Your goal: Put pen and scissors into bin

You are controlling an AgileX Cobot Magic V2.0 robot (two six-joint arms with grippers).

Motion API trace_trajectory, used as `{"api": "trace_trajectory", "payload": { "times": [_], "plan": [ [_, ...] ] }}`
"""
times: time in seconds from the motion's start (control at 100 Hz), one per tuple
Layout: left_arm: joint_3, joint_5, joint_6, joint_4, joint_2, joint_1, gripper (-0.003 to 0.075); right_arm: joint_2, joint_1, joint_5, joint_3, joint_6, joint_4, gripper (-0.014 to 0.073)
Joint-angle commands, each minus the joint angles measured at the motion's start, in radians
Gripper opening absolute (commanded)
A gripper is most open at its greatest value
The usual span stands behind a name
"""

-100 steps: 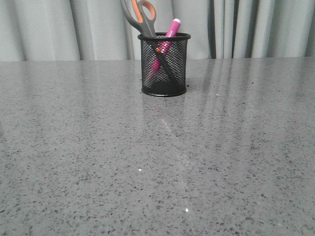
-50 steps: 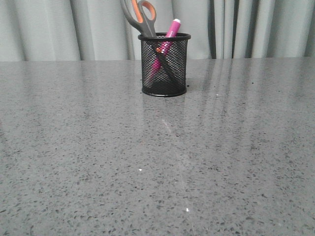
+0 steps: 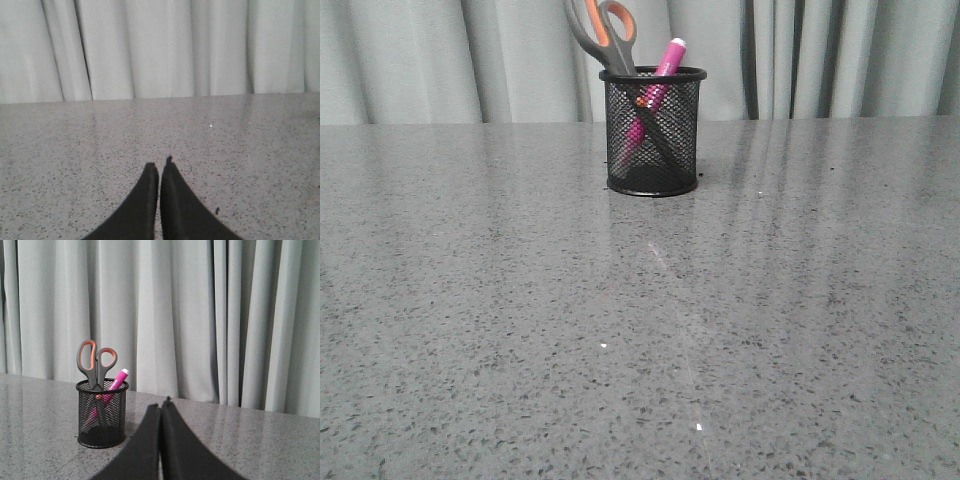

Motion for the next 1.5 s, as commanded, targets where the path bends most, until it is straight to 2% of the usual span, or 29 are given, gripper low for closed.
{"api": "trace_trajectory", "payload": {
  "times": [0.0, 0.98, 1.07, 1.17, 1.29, 1.49],
  "plan": [
    [0.045, -0.064, -0.011, -0.009, -0.034, -0.011, -0.0019, 0.009, -0.005, -0.074, -0.028, -0.006, -0.005, -0.0069],
    [0.045, -0.064, -0.011, -0.009, -0.034, -0.011, -0.0019, 0.009, -0.005, -0.081, -0.028, -0.006, -0.005, -0.0069],
    [0.045, -0.064, -0.011, -0.009, -0.034, -0.011, -0.0019, 0.009, -0.016, -0.012, -0.028, -0.006, -0.010, -0.0069],
    [0.045, -0.064, -0.011, -0.009, -0.034, -0.011, -0.0019, 0.009, -0.077, 0.096, -0.028, 0.023, -0.018, -0.0069],
    [0.045, -0.064, -0.011, -0.009, -0.034, -0.011, -0.0019, -0.013, -0.202, 0.181, -0.028, 0.149, -0.149, -0.0069],
    [0.045, -0.064, -0.011, -0.009, -0.034, -0.011, -0.0019, -0.120, -0.364, 0.317, 0.006, 0.160, -0.162, -0.0069]
  ]
}}
